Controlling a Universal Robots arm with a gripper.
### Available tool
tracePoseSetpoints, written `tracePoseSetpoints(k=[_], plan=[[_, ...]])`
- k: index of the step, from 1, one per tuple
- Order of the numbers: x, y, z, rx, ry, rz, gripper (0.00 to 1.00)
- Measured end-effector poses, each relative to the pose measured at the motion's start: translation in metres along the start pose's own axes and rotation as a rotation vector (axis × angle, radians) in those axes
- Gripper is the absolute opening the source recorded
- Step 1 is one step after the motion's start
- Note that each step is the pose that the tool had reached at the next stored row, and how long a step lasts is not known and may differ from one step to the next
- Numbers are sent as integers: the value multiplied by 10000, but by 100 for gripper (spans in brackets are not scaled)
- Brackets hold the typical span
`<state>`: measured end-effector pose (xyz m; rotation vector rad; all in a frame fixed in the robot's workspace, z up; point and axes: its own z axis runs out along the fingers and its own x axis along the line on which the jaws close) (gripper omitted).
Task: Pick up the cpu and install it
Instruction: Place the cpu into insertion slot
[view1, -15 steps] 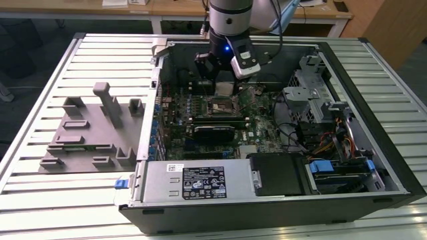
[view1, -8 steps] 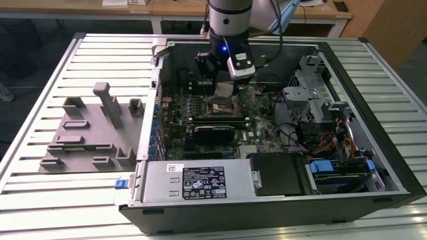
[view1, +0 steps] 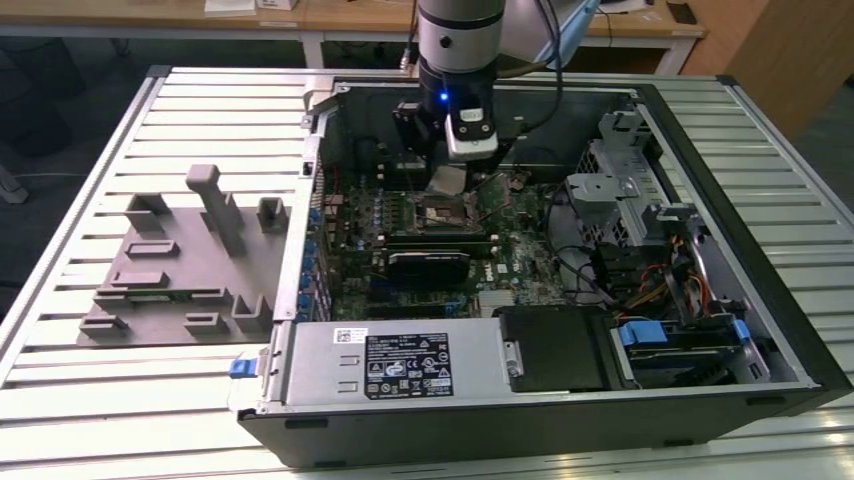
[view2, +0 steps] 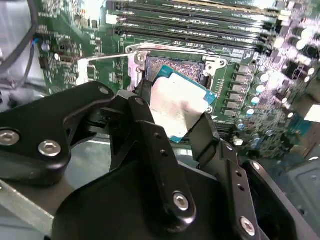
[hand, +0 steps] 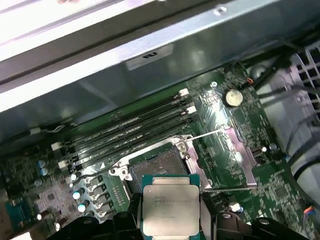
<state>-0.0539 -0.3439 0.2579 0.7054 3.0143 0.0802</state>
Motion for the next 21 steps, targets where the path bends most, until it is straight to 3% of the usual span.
tracePoseSetpoints(k=[21], plan=[[1, -2, 24, 122, -232, 3817, 54]])
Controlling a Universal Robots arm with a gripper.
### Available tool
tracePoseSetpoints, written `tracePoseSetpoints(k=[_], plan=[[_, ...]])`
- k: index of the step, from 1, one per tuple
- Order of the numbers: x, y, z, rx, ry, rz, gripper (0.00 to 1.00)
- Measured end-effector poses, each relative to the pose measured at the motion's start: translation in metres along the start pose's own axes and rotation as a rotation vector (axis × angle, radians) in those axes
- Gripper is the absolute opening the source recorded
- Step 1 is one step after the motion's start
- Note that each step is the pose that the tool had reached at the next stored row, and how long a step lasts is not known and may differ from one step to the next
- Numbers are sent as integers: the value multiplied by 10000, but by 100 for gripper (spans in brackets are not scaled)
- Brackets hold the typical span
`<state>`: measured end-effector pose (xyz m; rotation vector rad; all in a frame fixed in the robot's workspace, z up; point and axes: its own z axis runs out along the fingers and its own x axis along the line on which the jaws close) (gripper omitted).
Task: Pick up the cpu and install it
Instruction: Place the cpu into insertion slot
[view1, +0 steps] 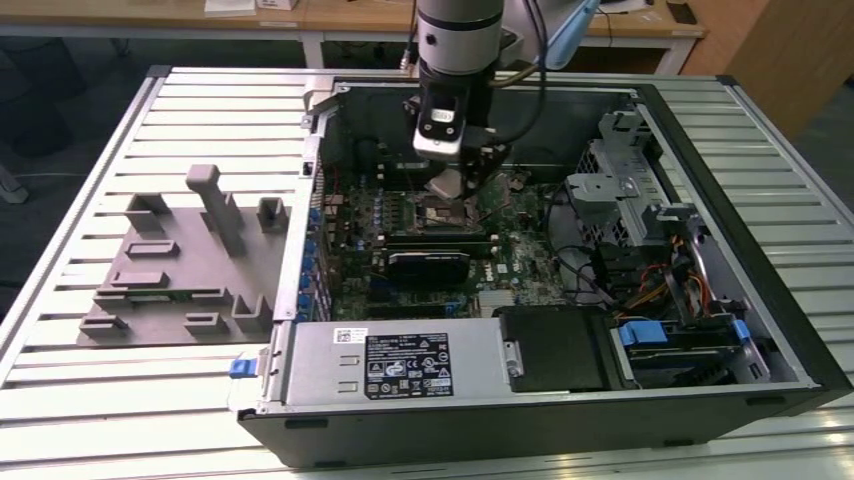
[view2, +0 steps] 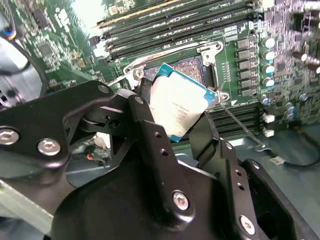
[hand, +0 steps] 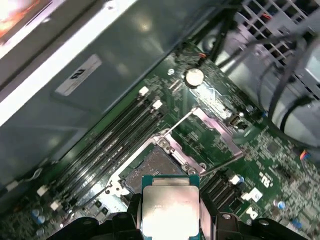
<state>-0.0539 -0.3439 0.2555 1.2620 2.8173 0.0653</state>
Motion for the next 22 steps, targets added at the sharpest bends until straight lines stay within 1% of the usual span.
tracePoseSetpoints(k=[22], plan=[[0, -1, 14, 127, -242, 3992, 54]])
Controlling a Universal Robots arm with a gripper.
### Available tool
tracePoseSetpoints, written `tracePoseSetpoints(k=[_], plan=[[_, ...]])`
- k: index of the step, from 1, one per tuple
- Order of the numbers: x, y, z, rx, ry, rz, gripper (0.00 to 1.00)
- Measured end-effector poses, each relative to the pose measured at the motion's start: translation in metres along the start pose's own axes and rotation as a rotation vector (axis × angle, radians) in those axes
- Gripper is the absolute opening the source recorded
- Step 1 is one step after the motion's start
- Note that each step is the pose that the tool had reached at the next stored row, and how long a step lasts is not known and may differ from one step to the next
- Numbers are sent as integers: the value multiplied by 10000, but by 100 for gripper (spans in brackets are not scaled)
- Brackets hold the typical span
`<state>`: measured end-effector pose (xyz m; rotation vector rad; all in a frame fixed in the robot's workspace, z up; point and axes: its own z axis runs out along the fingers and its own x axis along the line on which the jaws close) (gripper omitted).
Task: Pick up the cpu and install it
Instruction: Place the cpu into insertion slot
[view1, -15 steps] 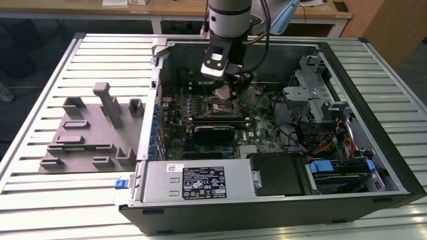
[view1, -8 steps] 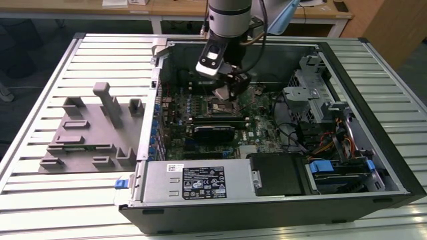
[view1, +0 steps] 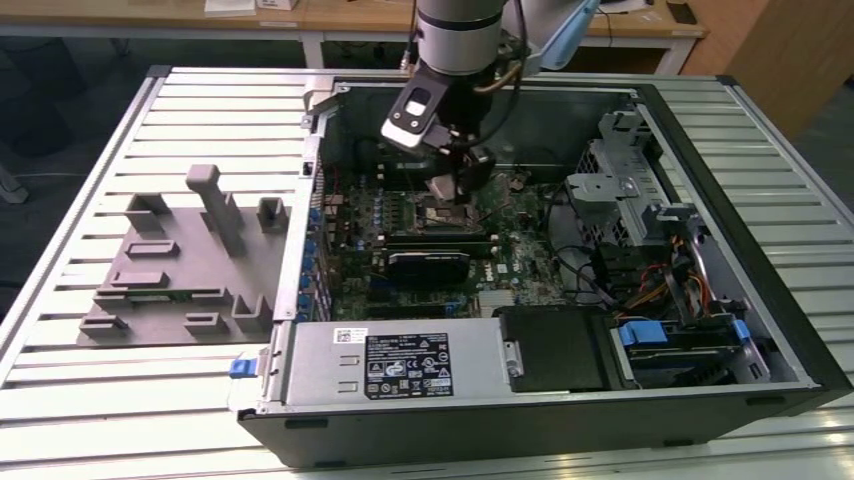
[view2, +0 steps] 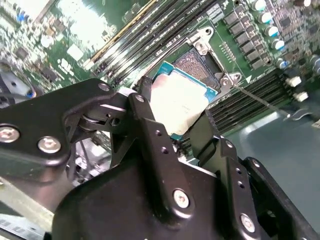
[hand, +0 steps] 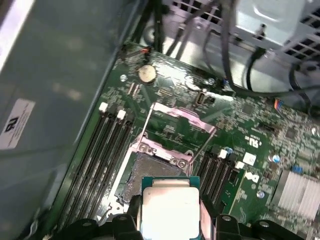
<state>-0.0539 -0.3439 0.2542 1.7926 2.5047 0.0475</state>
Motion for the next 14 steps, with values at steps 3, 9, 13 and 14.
tracePoseSetpoints(k=[3, 9, 13, 14], plan=[[0, 0, 3, 17, -34, 549, 54], [0, 0, 8, 53, -100, 1625, 54], [2, 0, 13, 70, -132, 2163, 54], [2, -1, 15, 70, -133, 2185, 54]])
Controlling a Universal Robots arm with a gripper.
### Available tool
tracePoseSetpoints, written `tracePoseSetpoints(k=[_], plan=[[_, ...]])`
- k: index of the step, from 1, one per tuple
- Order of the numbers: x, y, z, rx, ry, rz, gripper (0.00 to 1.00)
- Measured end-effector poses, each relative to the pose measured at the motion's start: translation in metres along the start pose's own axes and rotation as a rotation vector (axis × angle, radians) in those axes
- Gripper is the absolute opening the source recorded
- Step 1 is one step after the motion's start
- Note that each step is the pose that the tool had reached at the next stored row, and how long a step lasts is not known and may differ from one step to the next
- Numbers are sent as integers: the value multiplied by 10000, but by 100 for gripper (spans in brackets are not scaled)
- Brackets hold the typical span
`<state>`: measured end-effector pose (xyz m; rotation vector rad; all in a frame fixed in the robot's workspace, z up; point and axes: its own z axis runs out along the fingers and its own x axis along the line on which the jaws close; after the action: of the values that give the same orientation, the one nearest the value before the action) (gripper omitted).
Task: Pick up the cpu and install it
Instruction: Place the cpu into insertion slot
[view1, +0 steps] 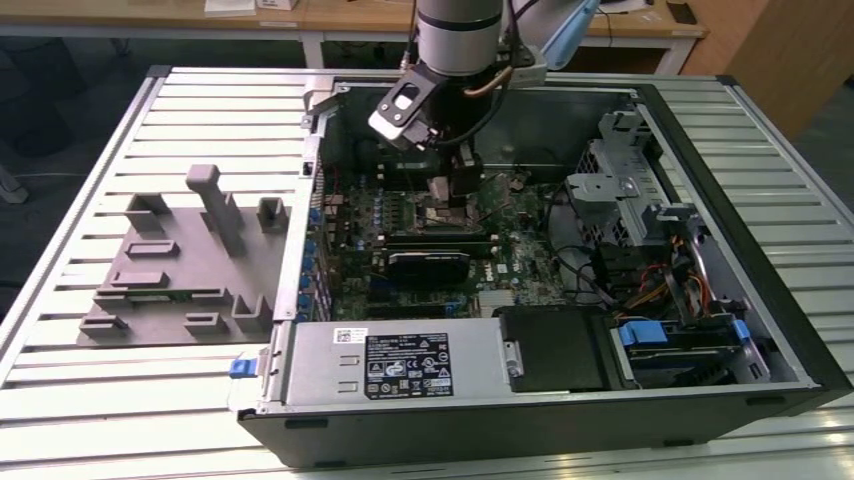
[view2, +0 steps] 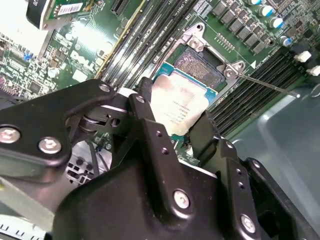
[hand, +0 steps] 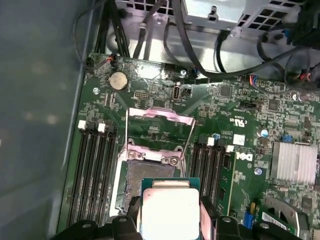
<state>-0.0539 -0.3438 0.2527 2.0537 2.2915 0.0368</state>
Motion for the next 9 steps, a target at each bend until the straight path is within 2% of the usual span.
tracePoseSetpoints(k=[2, 6, 9], plan=[[1, 0, 9, 5, -10, 181, 54], [2, -2, 33, 28, -53, 869, 54], [9, -3, 63, 33, -62, 1008, 54]])
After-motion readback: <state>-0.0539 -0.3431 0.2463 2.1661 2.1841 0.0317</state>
